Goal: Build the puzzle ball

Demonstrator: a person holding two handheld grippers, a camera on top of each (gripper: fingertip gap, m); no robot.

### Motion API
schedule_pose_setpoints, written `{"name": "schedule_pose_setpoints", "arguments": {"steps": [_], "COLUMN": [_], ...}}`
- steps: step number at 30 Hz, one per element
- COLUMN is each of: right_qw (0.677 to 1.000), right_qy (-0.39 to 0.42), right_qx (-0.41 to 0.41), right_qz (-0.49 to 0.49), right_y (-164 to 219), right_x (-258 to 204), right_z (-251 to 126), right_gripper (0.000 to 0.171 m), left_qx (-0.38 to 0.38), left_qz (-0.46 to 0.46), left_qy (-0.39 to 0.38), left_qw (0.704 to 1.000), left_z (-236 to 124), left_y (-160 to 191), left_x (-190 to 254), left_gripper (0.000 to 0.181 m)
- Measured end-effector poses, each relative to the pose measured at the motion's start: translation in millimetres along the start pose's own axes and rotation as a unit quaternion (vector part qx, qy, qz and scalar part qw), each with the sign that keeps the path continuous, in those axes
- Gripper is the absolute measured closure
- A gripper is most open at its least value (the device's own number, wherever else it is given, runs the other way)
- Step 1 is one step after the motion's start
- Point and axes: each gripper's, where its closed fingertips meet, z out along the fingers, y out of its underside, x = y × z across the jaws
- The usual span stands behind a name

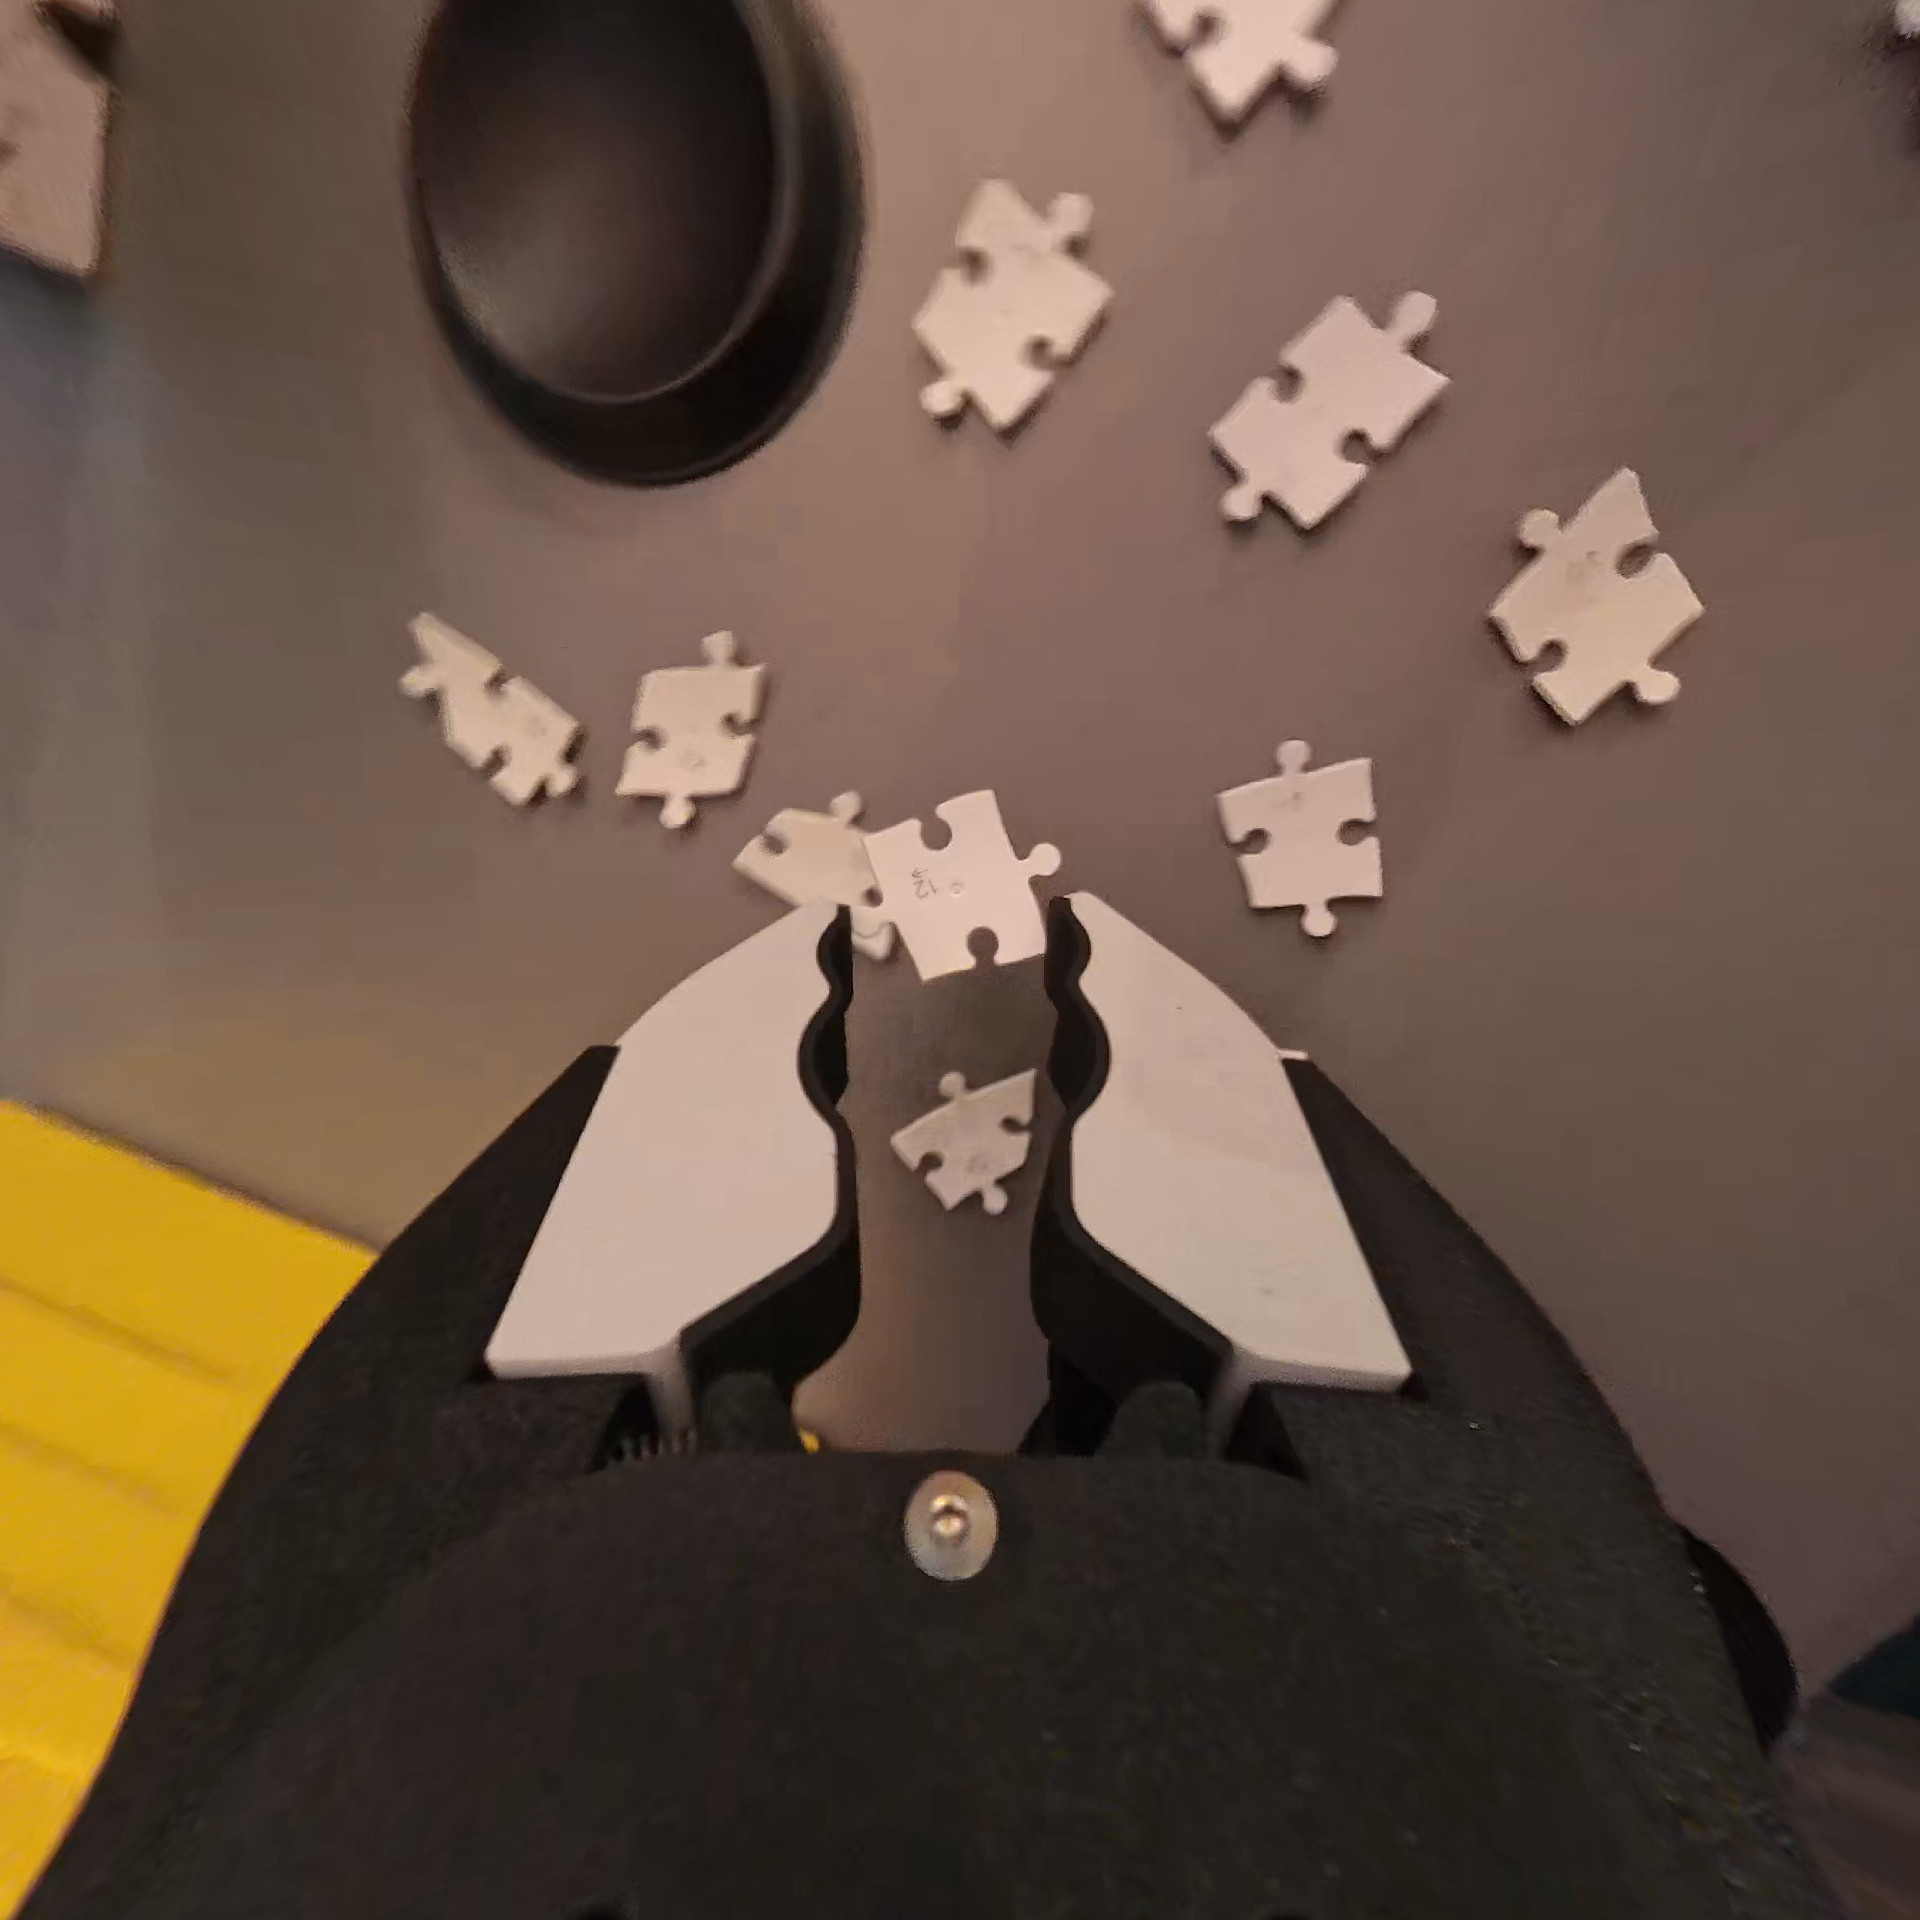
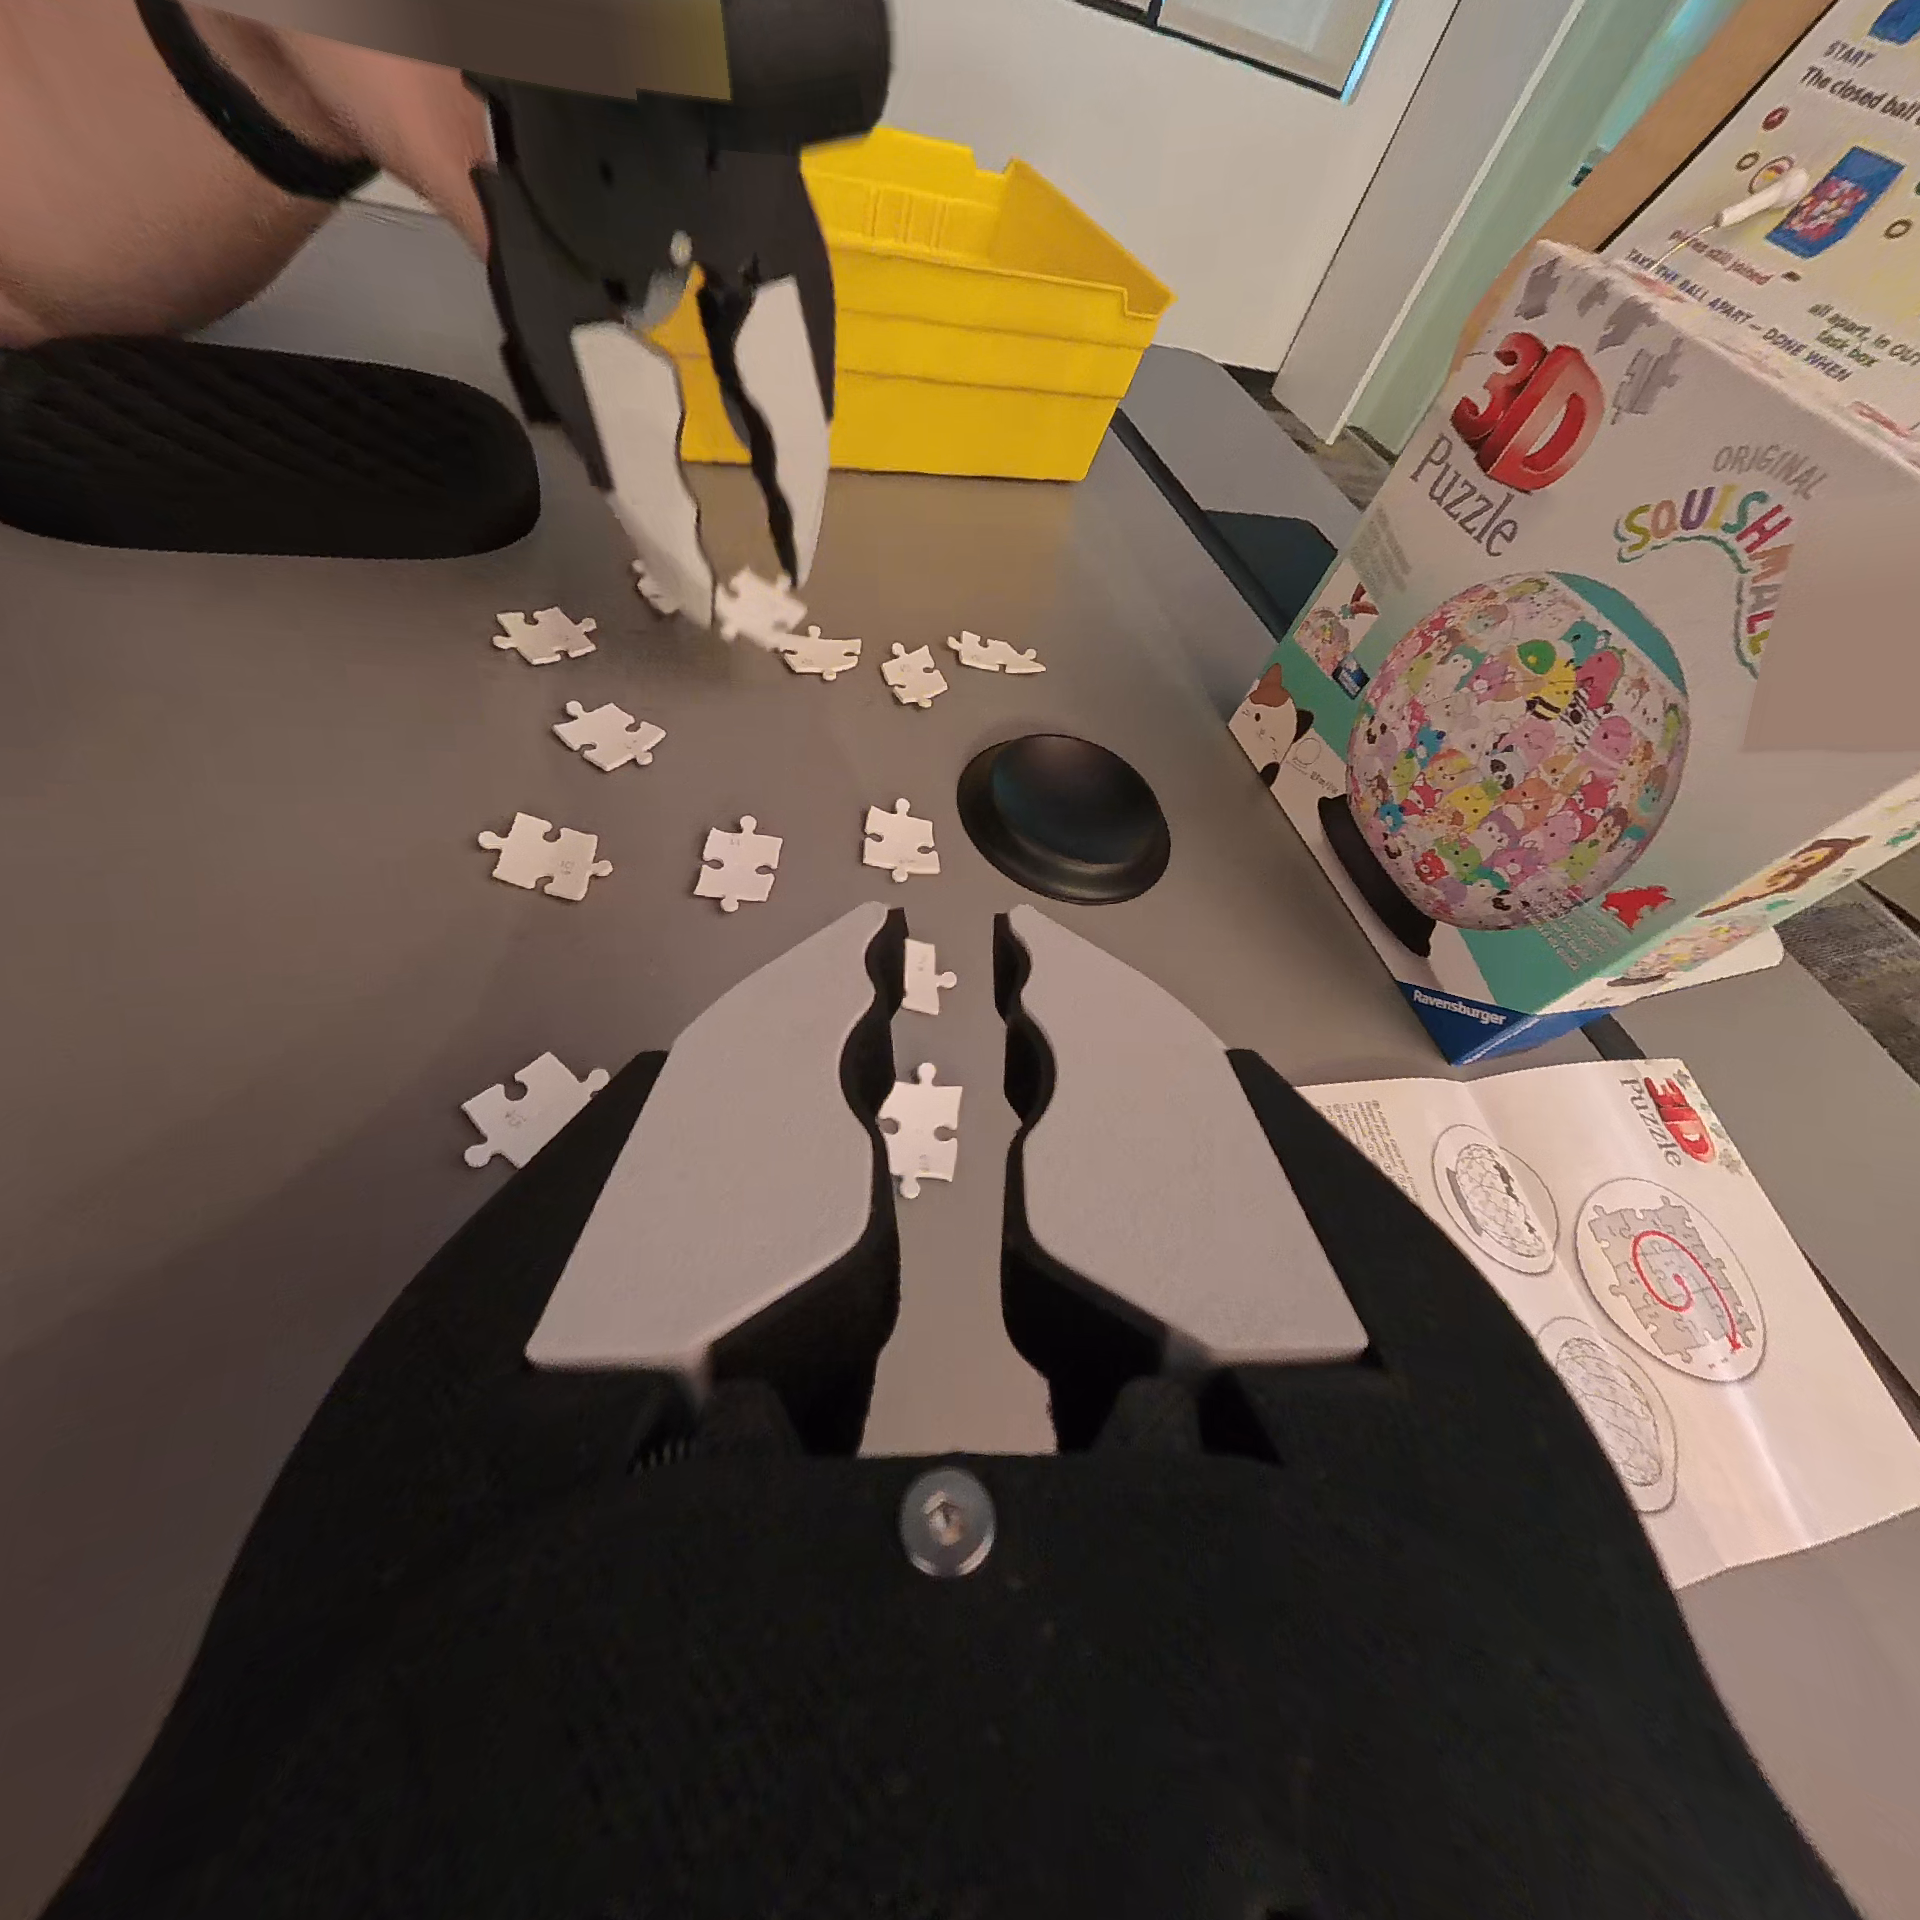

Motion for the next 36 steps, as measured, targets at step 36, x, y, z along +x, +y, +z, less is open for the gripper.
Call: {"name": "schedule_pose_setpoints", "arguments": {"steps": [36], "right_qw": [1.000], "right_qy": [-0.023], "right_qx": [-0.013], "right_qz": [-0.002], "right_y": [3], "right_x": [-8], "right_z": [3], "right_gripper": [0.153], "left_qx": [0.019], "left_qz": [-0.271], "left_qy": [-0.126], "left_qw": [0.954], "left_z": [-144], "left_y": [172], "left_x": [-132], "left_gripper": [0.137]}}
